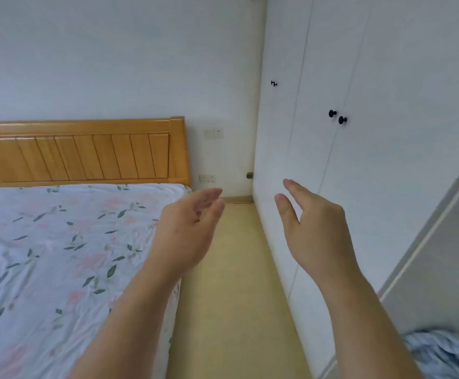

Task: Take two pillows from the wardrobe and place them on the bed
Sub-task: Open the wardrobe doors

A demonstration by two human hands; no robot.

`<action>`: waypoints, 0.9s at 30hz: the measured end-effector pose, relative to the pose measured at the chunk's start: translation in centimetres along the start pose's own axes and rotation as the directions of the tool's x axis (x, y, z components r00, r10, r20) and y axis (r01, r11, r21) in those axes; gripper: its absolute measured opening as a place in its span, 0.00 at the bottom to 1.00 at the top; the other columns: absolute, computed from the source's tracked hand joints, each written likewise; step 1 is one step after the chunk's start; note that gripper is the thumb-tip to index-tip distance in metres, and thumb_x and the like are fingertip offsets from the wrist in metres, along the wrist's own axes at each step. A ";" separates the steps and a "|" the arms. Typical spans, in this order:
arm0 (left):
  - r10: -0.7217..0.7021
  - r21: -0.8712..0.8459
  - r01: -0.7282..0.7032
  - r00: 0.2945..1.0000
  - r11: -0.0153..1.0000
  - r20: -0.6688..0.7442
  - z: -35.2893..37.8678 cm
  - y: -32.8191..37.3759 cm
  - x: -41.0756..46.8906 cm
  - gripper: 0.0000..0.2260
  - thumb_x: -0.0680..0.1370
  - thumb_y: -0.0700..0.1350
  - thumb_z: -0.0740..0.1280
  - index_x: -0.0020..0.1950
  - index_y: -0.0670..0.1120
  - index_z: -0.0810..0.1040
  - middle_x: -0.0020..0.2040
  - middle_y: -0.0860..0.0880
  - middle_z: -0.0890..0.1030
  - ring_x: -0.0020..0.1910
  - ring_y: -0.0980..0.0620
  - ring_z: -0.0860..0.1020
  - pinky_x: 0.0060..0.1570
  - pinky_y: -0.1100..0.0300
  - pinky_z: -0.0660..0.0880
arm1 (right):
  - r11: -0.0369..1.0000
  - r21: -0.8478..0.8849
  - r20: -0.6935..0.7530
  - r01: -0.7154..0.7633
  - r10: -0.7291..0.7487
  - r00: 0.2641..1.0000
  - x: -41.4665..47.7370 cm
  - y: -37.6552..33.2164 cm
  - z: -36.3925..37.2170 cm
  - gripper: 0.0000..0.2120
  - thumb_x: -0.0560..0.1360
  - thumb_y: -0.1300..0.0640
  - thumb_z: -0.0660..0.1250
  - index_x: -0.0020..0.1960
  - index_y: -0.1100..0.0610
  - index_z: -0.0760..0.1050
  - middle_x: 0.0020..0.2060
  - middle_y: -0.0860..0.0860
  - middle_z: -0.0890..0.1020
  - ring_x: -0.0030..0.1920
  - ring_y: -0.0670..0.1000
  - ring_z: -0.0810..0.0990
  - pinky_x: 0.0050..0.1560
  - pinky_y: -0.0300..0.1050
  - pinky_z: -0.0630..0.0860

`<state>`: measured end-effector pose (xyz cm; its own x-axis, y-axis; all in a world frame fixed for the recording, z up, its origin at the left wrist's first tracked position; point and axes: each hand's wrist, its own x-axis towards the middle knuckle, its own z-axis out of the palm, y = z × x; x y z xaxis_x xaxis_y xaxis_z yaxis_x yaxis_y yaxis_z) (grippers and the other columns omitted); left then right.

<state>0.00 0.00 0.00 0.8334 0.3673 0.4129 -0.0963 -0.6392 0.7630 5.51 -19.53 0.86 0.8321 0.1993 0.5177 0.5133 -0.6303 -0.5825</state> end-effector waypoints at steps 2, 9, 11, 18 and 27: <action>-0.049 -0.023 0.049 0.999 0.999 0.004 0.7 -1.2 3.2 0.14 0.81 0.53 0.65 0.66 0.55 0.80 0.58 0.61 0.83 0.57 0.64 0.80 0.58 0.65 0.75 | 1.000 0.012 0.019 -0.014 0.014 1.000 3.3 0.7 1.9 0.20 0.84 0.49 0.62 0.73 0.53 0.75 0.68 0.48 0.81 0.63 0.52 0.81 0.61 0.36 0.69; -0.086 -0.063 0.086 0.996 0.994 -0.001 3.3 -9.0 16.9 0.14 0.81 0.52 0.65 0.65 0.54 0.81 0.57 0.62 0.83 0.55 0.71 0.78 0.53 0.75 0.72 | 1.000 -0.015 0.075 -0.016 0.017 0.997 16.1 3.1 12.1 0.20 0.84 0.49 0.62 0.74 0.53 0.75 0.67 0.50 0.82 0.62 0.54 0.81 0.60 0.37 0.70; -0.077 -0.076 0.077 0.997 0.994 0.003 3.6 -11.9 22.2 0.13 0.81 0.53 0.65 0.65 0.54 0.81 0.56 0.61 0.83 0.54 0.73 0.77 0.52 0.76 0.72 | 1.000 -0.025 0.061 -0.012 0.014 0.998 20.7 3.1 15.9 0.20 0.84 0.49 0.62 0.74 0.53 0.75 0.63 0.52 0.84 0.60 0.55 0.82 0.59 0.38 0.70; -0.019 -0.126 0.026 0.998 0.992 0.057 4.5 -17.7 39.1 0.13 0.81 0.53 0.65 0.63 0.54 0.81 0.56 0.61 0.84 0.54 0.70 0.79 0.50 0.78 0.71 | 0.998 -0.028 0.048 -0.060 0.061 0.997 34.7 2.8 24.0 0.20 0.84 0.47 0.61 0.74 0.50 0.74 0.67 0.49 0.82 0.61 0.52 0.81 0.58 0.36 0.69; -0.013 -0.184 0.030 0.995 0.983 0.096 10.7 -24.3 57.4 0.09 0.81 0.51 0.66 0.58 0.54 0.84 0.51 0.61 0.85 0.51 0.68 0.80 0.52 0.72 0.74 | 0.989 -0.038 0.019 -0.142 0.143 0.990 50.8 8.2 33.3 0.21 0.84 0.45 0.59 0.76 0.47 0.72 0.60 0.49 0.84 0.46 0.43 0.79 0.52 0.35 0.66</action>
<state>56.04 29.34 -0.15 0.8830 0.3088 0.3535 -0.1693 -0.4929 0.8535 58.95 10.42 1.53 0.9006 0.1213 0.4174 0.3816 -0.6803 -0.6257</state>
